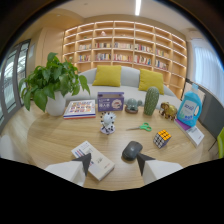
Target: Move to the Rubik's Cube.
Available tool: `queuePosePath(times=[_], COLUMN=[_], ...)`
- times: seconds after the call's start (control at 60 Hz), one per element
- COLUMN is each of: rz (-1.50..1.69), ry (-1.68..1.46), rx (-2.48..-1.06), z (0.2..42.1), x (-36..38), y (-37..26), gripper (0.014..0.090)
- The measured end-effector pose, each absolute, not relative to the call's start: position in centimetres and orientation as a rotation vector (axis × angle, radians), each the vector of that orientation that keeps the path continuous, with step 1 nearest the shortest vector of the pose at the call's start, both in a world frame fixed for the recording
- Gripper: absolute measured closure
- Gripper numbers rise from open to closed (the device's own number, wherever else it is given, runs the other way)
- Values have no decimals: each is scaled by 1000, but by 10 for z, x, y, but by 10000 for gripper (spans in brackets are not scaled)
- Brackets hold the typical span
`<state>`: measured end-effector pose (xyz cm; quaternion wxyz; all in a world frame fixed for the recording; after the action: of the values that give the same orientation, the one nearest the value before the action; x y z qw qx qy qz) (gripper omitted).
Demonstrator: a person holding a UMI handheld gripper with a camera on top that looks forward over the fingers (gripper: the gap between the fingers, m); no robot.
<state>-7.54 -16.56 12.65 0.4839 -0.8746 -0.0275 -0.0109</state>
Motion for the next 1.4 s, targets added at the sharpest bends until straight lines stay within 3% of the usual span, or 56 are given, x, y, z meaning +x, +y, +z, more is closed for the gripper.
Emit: queuePosePath(times=[0.283,0.617,0.933,1.4], rz=[-72,-164,-171,-116], ry=[-61,22,22,23], rx=[-2131,-2144,-2145,-2172], z=[117,108,97,68], x=[-32,77,132,140], y=[-198,-218,-159,-71], gripper=[182,184,186,186])
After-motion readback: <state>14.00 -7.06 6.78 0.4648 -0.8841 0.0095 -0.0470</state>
